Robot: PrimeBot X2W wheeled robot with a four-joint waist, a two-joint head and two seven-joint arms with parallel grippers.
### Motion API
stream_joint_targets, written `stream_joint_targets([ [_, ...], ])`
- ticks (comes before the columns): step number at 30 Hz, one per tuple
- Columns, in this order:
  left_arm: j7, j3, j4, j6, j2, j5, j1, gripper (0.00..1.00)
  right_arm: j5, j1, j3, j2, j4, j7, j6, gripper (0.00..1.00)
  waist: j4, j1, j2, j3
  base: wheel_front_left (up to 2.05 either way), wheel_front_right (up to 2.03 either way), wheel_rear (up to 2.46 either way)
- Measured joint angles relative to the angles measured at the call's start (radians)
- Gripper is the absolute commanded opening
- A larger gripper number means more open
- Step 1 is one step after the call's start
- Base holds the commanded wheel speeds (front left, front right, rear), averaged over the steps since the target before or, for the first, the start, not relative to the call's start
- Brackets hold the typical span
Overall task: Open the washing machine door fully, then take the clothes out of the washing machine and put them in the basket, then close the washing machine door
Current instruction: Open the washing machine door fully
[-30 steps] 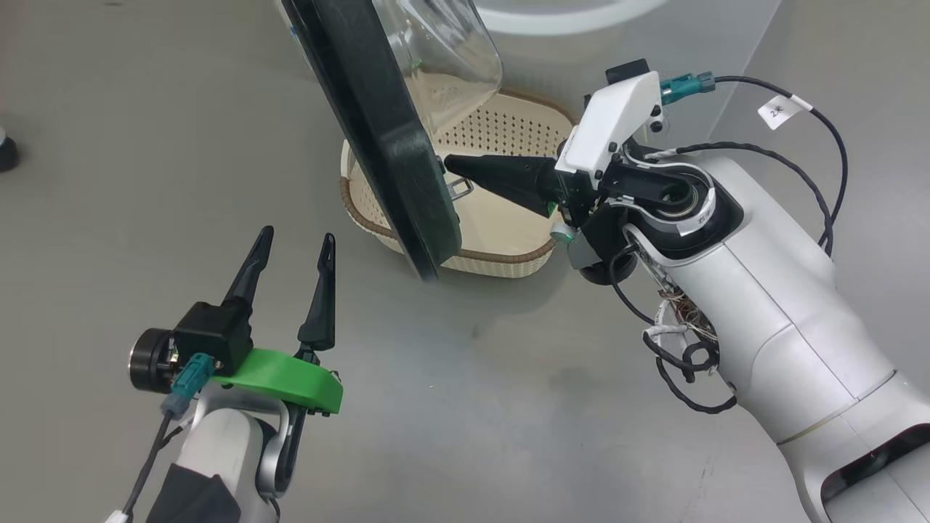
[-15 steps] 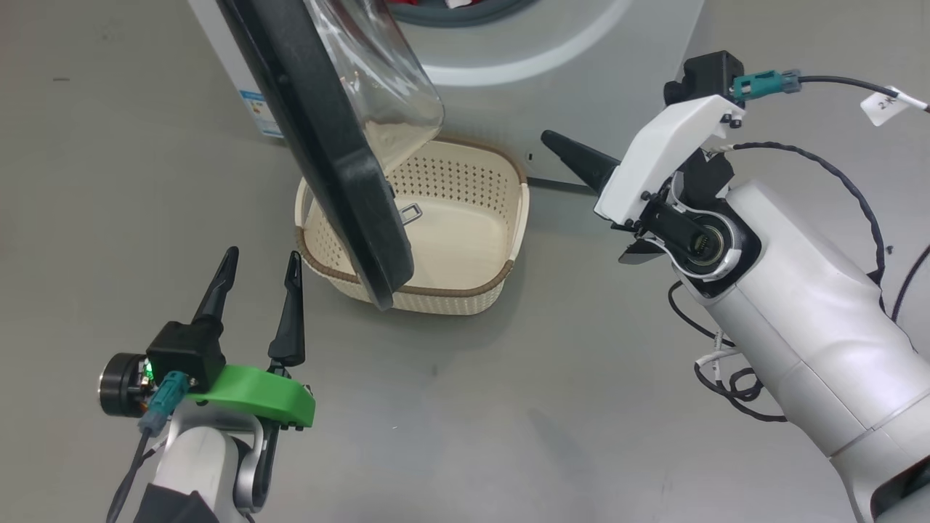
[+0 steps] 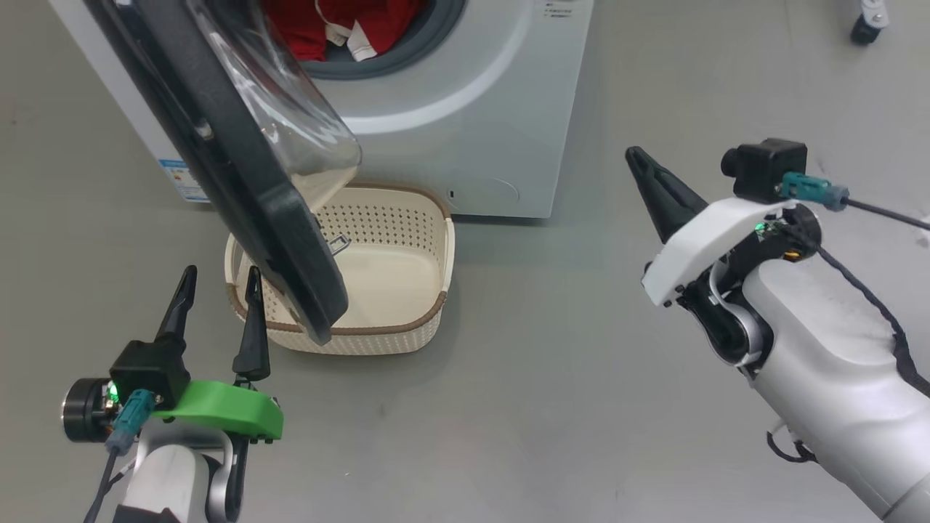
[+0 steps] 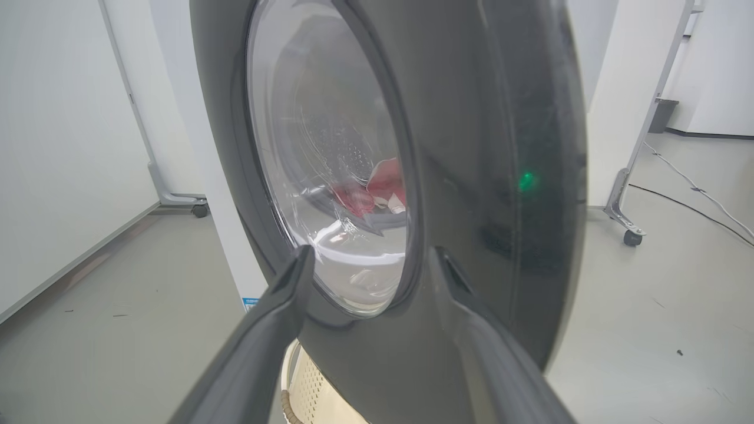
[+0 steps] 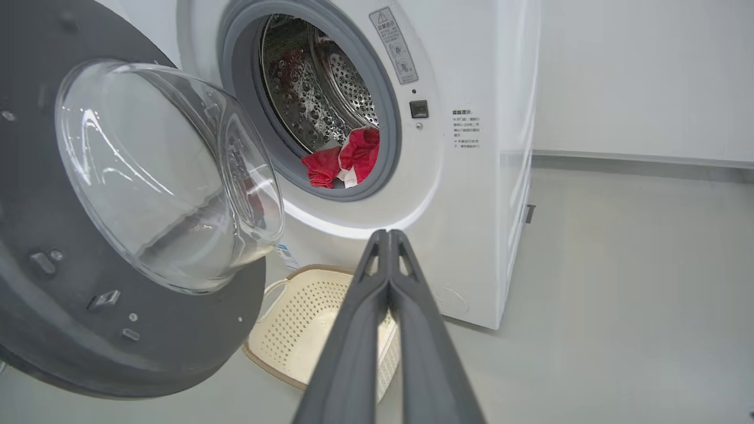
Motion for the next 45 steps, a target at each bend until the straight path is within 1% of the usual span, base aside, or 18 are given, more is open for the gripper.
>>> stream_joint_targets([
  [2, 0.0, 0.01, 0.0, 0.0, 0.0, 0.0, 0.005, 1.0, -0.065, 0.015, 0.018, -0.026, 0.0, -0.054, -0.025, 0.0, -0.018, 0.0, 0.0, -0.008, 0.0, 0.0, 0.0],
  [4, 0.0, 0.022, 0.001, 0.0, 0.0, -0.001, 0.012, 1.0, -0.126, 0.03, 0.032, -0.053, 0.003, -0.106, -0.061, 0.0, -0.035, 0.0, 0.0, -0.017, 0.0, 0.0, 0.0],
  [6, 0.0, 0.032, 0.002, 0.0, 0.0, -0.001, 0.019, 1.0, -0.146, 0.053, 0.027, -0.068, 0.003, -0.148, -0.093, 0.0, -0.048, 0.0, 0.0, -0.026, 0.0, 0.0, 0.0],
  [9, 0.0, 0.047, 0.002, 0.003, 0.001, -0.001, 0.027, 1.0, -0.147, 0.105, 0.008, -0.067, -0.001, -0.141, -0.133, 0.0, -0.063, 0.0, 0.0, -0.042, 0.0, 0.0, 0.0],
  [12, 0.0, 0.059, 0.003, 0.003, 0.001, -0.001, 0.036, 1.0, -0.15, 0.151, -0.012, -0.066, -0.015, -0.133, -0.161, 0.0, -0.076, 0.0, 0.0, -0.055, 0.0, 0.0, 0.0],
  [14, 0.0, 0.063, 0.005, 0.003, 0.001, -0.001, 0.041, 1.0, -0.16, 0.174, -0.028, -0.066, -0.029, -0.132, -0.173, 0.0, -0.082, 0.0, 0.0, -0.064, 0.0, 0.0, 0.0],
  [16, 0.0, 0.067, 0.006, 0.003, 0.001, -0.001, 0.045, 1.0, -0.173, 0.195, -0.049, -0.065, -0.044, -0.129, -0.177, 0.0, -0.086, 0.0, 0.0, -0.073, 0.0, 0.0, 0.0],
  [19, 0.0, 0.079, 0.005, 0.003, 0.001, -0.001, 0.061, 1.0, -0.229, 0.218, -0.127, -0.057, -0.107, -0.123, -0.191, 0.0, -0.094, 0.0, 0.0, -0.085, 0.0, 0.0, 0.0],
  [23, 0.0, 0.087, 0.004, 0.003, 0.001, -0.001, 0.074, 1.0, -0.287, 0.253, -0.203, -0.05, -0.179, -0.123, -0.199, 0.0, -0.105, 0.0, 0.0, -0.095, 0.0, 0.0, 0.0],
  [28, 0.0, 0.089, 0.0, 0.003, 0.001, -0.001, 0.076, 1.0, -0.332, 0.355, -0.257, -0.032, -0.213, -0.123, -0.2, 0.0, -0.111, 0.0, 0.0, -0.098, 0.0, 0.0, 0.0],
  [29, 0.0, 0.091, -0.001, 0.003, 0.001, -0.001, 0.077, 1.0, -0.342, 0.372, -0.265, -0.028, -0.22, -0.123, -0.2, 0.27, -0.112, 0.0, 0.0, -0.098, 0.0, 0.0, 0.0],
  [30, 0.0, 0.091, -0.002, 0.003, 0.001, -0.001, 0.077, 1.0, -0.353, 0.386, -0.273, -0.024, -0.228, -0.123, -0.2, 0.77, -0.113, 0.0, 0.0, -0.098, 0.0, 0.0, 0.0],
  [31, 0.0, 0.091, -0.003, 0.003, 0.001, -0.001, 0.078, 1.0, -0.363, 0.397, -0.283, -0.02, -0.236, -0.123, -0.2, 1.0, -0.113, 0.0, 0.0, -0.098, 0.0, 0.0, 0.0],
  [36, 0.0, 0.092, -0.005, 0.002, 0.0, -0.001, 0.08, 1.0, -0.401, 0.451, -0.329, 0.002, -0.266, -0.123, -0.207, 1.0, -0.115, 0.0, 0.0, -0.098, 0.0, 0.0, 0.0],
  [45, 0.0, 0.092, -0.004, -0.003, -0.004, 0.001, 0.09, 1.0, -0.465, 0.525, -0.366, 0.022, -0.294, -0.123, -0.207, 1.0, -0.113, 0.0, 0.0, -0.102, 0.0, 0.0, 0.0],
])
